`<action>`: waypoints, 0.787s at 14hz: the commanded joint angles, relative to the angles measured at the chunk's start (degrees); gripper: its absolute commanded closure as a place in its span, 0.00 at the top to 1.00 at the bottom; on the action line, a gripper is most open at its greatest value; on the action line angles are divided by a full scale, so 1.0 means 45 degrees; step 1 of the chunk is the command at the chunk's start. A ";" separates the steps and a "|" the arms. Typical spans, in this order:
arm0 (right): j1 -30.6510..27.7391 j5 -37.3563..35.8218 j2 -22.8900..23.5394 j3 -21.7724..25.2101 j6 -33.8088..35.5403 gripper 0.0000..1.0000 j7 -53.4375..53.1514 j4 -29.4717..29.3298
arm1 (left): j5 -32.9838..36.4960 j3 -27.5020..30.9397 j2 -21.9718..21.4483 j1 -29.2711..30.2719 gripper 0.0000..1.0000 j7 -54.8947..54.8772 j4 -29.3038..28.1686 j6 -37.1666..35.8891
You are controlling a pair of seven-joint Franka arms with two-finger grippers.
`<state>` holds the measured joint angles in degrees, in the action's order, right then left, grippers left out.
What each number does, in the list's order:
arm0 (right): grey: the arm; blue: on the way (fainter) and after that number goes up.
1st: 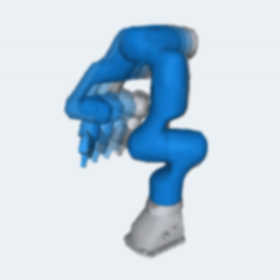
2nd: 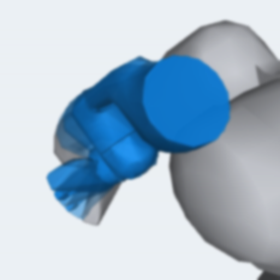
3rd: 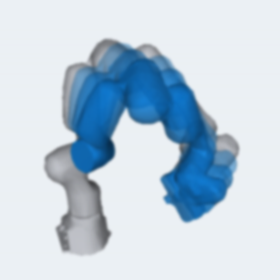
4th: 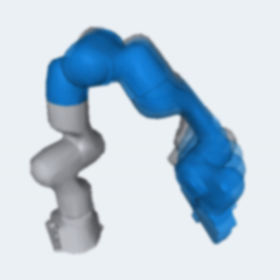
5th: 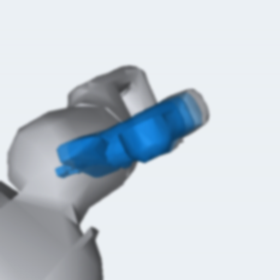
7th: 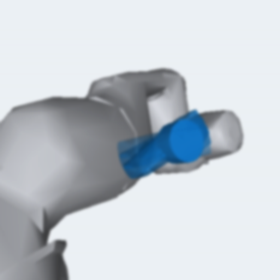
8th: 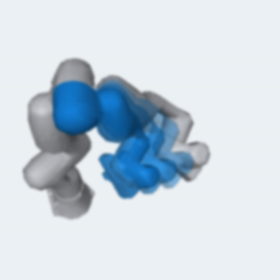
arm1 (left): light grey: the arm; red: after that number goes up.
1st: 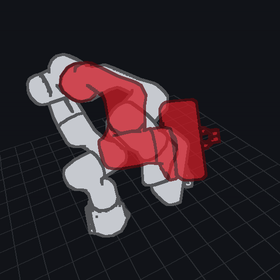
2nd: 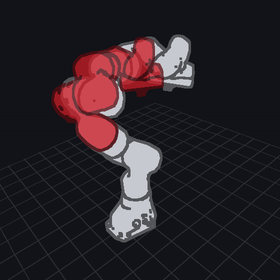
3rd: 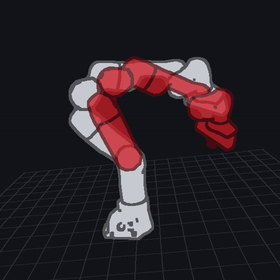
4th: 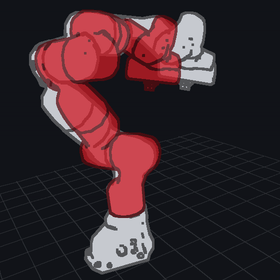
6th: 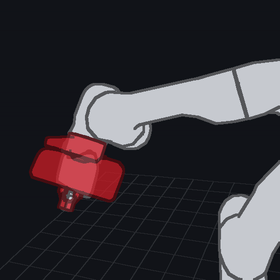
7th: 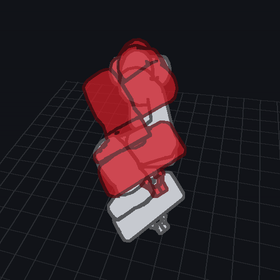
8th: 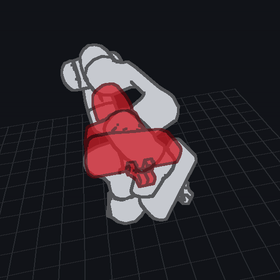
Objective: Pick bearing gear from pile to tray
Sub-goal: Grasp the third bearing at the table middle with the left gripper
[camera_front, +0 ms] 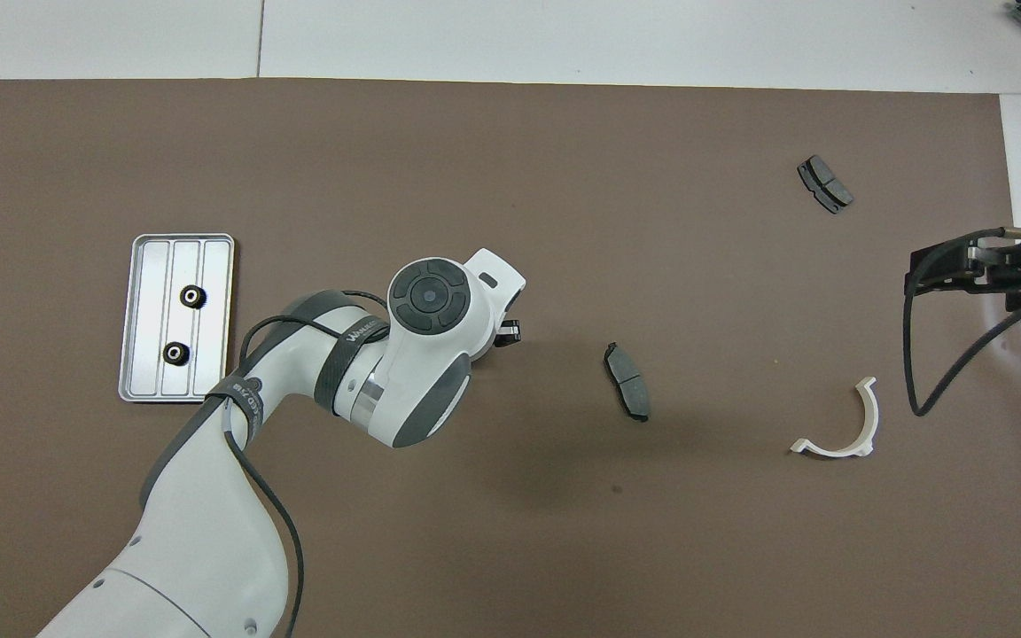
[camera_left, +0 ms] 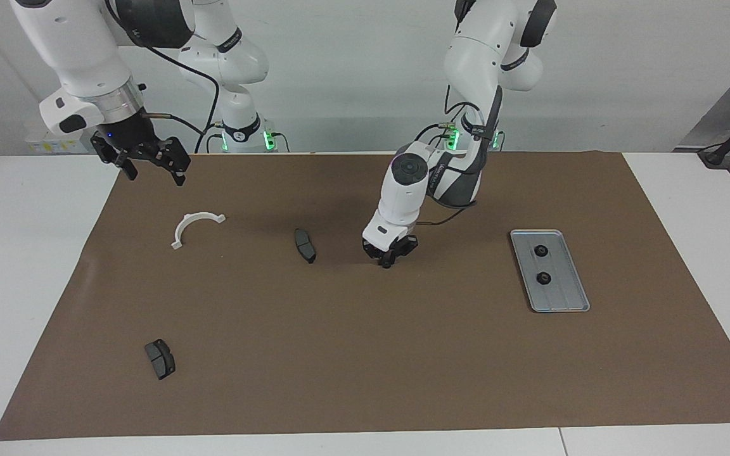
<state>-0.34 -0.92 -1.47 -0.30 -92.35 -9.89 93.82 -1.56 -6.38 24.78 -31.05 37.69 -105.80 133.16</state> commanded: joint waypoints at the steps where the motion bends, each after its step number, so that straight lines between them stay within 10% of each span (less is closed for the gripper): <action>1: -0.0100 0.0088 -0.0297 -0.0090 0.0014 1.00 0.0322 0.0303 | -0.0025 0.0128 -0.0039 -0.0209 0.20 0.0101 -0.0103 -0.0157; 11: -0.0100 0.0088 -0.0297 -0.0090 0.0014 1.00 0.0322 0.0322 | -0.0025 0.0167 -0.0058 0.0180 0.10 0.0063 0.0346 -0.0254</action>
<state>-0.34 -0.92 -1.48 -0.30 -92.35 -9.89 93.84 -1.56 -6.01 24.78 -30.94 37.71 -105.41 133.08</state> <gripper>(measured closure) 0.000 0.762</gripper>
